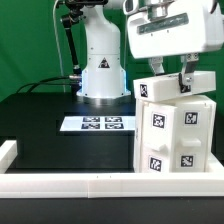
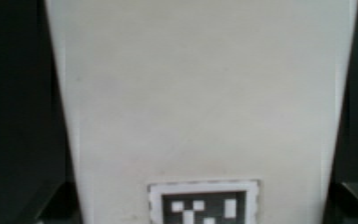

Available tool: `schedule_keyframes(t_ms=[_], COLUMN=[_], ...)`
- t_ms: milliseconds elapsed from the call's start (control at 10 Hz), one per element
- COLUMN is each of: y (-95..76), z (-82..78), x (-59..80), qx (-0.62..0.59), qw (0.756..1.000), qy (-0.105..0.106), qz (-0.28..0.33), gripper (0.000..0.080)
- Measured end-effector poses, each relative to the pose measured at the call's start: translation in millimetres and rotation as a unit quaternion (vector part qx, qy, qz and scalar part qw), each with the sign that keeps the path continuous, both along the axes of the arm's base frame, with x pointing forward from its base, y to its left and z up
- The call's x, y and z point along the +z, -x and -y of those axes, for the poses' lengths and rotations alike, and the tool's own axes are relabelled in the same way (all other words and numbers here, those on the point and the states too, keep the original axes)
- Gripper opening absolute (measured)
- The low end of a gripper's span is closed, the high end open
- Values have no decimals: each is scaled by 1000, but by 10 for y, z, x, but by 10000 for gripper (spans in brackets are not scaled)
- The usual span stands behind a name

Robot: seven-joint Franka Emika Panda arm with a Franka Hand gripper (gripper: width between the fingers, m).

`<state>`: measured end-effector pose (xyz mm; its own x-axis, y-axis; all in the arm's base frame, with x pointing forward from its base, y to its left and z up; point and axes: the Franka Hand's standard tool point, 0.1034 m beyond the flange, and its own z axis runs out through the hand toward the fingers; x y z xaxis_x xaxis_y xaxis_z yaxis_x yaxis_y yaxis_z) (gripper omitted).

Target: Assemble cabinet

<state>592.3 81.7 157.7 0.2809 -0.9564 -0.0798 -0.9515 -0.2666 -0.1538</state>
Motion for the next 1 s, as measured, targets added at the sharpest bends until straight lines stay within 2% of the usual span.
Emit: schedule_keyframes(t_ms=[400,600,900,1000], y=[5,3,-3,-14], z=[14,12,6,1], x=[-10,-14,-16,-9], qx=[-158,-257,-332,-347], qw=[987,964,940,934], qy=[-33,-60,-70,-75], qz=[-22,-37,-47,-48], gripper=[560,560,560,589])
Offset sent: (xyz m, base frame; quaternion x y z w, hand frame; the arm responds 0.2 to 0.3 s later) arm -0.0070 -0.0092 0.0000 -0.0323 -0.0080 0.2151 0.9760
